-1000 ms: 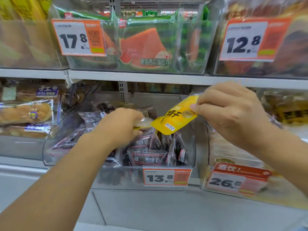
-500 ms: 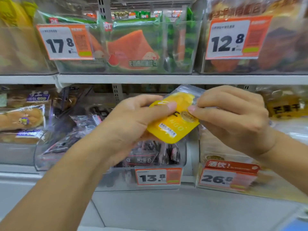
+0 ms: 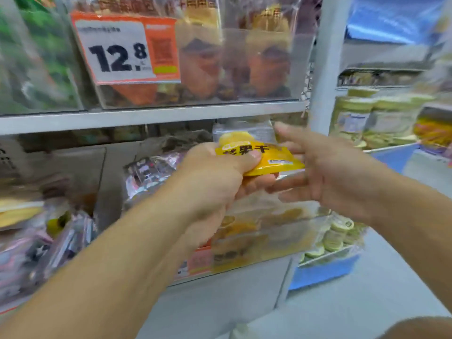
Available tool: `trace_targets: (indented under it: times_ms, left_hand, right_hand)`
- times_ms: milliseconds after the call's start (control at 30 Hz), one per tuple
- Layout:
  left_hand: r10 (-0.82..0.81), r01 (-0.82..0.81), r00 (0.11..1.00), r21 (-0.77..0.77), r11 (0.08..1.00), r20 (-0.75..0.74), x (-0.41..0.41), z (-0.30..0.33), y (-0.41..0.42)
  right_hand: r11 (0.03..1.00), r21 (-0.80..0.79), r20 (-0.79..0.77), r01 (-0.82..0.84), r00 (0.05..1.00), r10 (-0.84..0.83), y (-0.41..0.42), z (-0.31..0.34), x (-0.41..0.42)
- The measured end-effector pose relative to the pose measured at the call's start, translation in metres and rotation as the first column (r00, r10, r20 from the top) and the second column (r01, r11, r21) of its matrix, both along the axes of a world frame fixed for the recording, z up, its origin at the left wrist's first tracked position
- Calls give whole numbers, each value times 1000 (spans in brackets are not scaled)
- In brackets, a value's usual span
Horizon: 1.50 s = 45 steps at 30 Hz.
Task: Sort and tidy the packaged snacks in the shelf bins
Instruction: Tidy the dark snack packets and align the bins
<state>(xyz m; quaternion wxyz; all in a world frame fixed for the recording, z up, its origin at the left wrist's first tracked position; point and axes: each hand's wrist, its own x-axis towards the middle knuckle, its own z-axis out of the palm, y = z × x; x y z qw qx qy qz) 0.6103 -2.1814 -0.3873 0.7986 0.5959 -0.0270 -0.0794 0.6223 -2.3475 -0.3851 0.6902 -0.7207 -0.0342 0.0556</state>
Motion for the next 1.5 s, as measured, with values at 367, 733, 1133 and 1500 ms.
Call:
trace_targets:
  times_ms: [367,733,1133,1500]
  left_hand:
    - [20,-417,876,733,537,483,94,-22,-16]
    - [-173,-389,897,913,122,406,98,-21,-32]
    - [-171,-457,852,863,215,495,114,-32,-36]
    - [-130,-517,826,829,213,548,126,-40,-38]
  right_hand:
    - [906,-414,87,87,995,-56,-41,-15,88]
    - [843,-416,220,340,938,-269,-40,-31,123]
    - [841,-534,199,90,980,22,-49,-25,122]
    - [454,-775,457,440,886,-79,-36,-29,136]
